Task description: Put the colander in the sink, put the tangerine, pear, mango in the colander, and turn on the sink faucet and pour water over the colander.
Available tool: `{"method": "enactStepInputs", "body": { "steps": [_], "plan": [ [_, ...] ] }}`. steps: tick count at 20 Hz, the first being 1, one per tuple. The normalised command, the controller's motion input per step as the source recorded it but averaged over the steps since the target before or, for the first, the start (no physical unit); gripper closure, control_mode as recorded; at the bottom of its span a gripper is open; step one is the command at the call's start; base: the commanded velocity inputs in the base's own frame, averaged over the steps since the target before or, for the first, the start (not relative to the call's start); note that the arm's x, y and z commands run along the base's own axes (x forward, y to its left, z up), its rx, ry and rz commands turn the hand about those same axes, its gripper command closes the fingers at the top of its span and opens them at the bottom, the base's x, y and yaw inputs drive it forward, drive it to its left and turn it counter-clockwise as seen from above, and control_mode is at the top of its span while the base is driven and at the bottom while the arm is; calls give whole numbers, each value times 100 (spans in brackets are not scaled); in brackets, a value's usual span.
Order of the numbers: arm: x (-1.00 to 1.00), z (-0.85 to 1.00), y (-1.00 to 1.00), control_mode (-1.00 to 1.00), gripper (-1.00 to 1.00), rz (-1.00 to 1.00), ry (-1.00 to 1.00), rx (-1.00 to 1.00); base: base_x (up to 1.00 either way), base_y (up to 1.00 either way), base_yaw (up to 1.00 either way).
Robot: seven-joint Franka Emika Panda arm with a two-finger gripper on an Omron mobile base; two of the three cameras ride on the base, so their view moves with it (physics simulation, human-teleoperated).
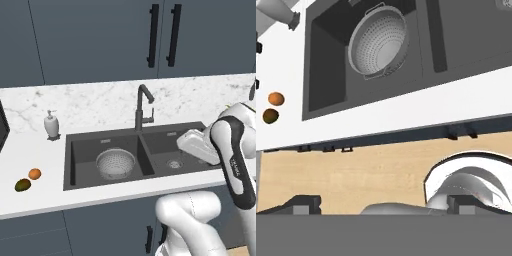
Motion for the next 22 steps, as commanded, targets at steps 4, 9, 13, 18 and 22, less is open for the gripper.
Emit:
{"method": "enactStepInputs", "body": {
  "steps": [4,9,13,18,22],
  "plan": [
    [7,28,-50,-100,-100,0,0,8,0,0,0],
    [3,14,-70,-100,-100,-1,0,6,0,0,0],
    [0,0,-69,-100,-100,-4,-1,-9,0,0,0],
    [0,0,-74,-100,-100,-5,-4,-25,0,0,0],
    [0,0,-83,-100,-100,-5,-1,-27,0,0,0]
  ]
}}
